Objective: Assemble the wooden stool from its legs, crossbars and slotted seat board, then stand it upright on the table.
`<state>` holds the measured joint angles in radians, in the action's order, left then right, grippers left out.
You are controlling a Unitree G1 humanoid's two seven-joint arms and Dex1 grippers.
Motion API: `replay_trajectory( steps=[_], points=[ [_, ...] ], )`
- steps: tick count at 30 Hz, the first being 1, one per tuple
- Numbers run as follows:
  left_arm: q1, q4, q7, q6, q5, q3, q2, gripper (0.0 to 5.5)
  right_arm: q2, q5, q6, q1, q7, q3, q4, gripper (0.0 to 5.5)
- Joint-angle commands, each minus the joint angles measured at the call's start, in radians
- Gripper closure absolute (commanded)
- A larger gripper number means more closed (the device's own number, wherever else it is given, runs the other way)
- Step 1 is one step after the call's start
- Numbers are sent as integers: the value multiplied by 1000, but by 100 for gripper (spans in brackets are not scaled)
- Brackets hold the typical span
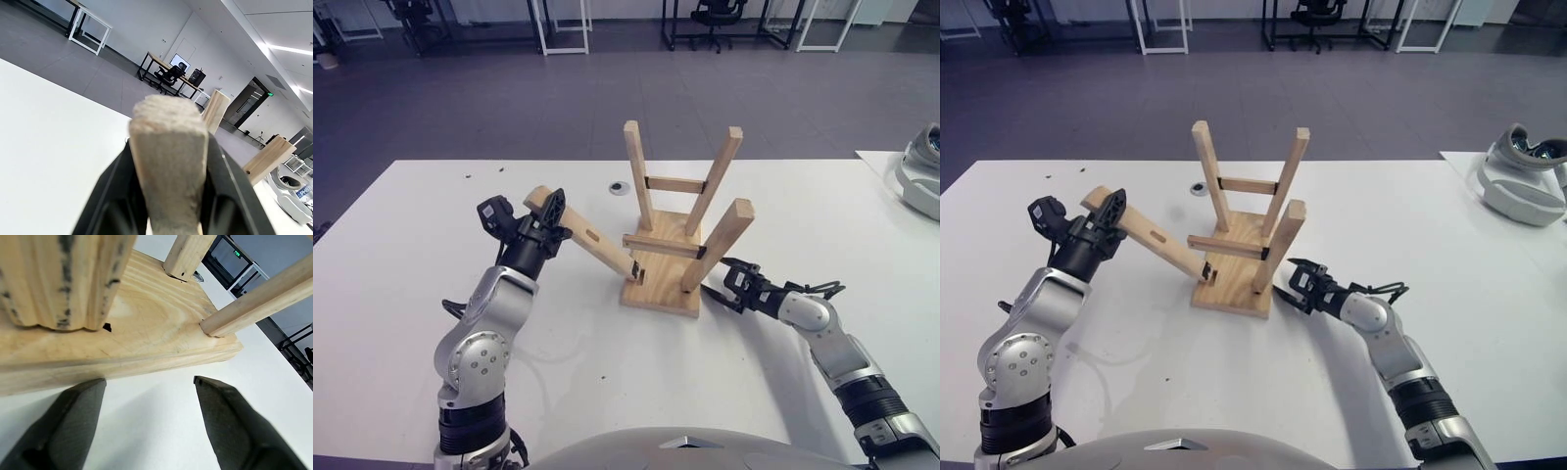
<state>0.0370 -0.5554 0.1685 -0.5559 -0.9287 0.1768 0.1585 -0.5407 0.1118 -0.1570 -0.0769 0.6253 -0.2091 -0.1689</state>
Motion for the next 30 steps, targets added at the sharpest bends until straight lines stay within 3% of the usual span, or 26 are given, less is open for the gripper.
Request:
replay_trajectory(
  steps=[1, 6, 13, 21, 30],
  points=[
    [2, 24, 19, -29, 35, 5, 11, 447, 16, 12, -21, 6, 7, -25, 20, 213],
    [37, 6, 61, -51, -53, 36, -16, 448, 21, 17, -25, 0, -2, -26, 10, 213],
    [74, 34, 46, -91, -85, 65, 34, 448, 25, 27, -35, -9, -19, -20, -15, 213],
    [61, 98, -46, -75, 81, -28, 69, 448, 26, 40, -46, -19, -28, -27, -29, 213],
    [119, 53, -24, -145, 249, -169, 121, 448, 42, 52, -44, -13, -33, -32, -15, 213]
  ],
)
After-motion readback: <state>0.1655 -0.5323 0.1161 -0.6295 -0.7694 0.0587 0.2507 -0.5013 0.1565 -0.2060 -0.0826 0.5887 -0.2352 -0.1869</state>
